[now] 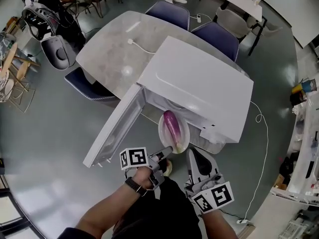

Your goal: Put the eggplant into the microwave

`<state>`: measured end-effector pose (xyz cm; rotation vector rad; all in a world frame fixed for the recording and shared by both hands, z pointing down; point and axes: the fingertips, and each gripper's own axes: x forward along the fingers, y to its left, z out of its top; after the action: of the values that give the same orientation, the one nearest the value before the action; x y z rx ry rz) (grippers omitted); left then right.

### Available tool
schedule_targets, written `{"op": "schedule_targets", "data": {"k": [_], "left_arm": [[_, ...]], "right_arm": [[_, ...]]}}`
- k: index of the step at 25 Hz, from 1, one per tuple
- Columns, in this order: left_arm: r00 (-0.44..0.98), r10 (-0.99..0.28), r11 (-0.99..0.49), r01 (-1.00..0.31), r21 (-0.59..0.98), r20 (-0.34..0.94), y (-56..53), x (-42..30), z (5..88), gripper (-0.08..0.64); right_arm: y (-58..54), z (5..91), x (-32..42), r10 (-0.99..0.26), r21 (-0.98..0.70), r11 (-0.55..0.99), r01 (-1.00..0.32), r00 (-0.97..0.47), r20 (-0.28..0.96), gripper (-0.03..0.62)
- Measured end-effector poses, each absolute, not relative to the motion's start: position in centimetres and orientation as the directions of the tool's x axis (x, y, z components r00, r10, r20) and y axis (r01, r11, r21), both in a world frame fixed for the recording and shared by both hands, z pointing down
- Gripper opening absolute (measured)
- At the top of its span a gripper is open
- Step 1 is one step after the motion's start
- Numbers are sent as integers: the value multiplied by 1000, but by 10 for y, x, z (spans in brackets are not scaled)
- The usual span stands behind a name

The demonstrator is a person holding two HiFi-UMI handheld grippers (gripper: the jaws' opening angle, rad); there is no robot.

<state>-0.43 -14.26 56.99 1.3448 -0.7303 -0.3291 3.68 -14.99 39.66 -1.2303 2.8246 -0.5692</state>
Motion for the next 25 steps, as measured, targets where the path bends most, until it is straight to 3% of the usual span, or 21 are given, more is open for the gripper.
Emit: {"op": "schedule_targets", "data": {"k": [25], "left_arm": [[706, -656, 199, -180, 963, 267, -270, 9, 645, 21]], "right_arm": [[-184, 465, 37, -755, -320, 577, -751, -640, 140, 2]]}}
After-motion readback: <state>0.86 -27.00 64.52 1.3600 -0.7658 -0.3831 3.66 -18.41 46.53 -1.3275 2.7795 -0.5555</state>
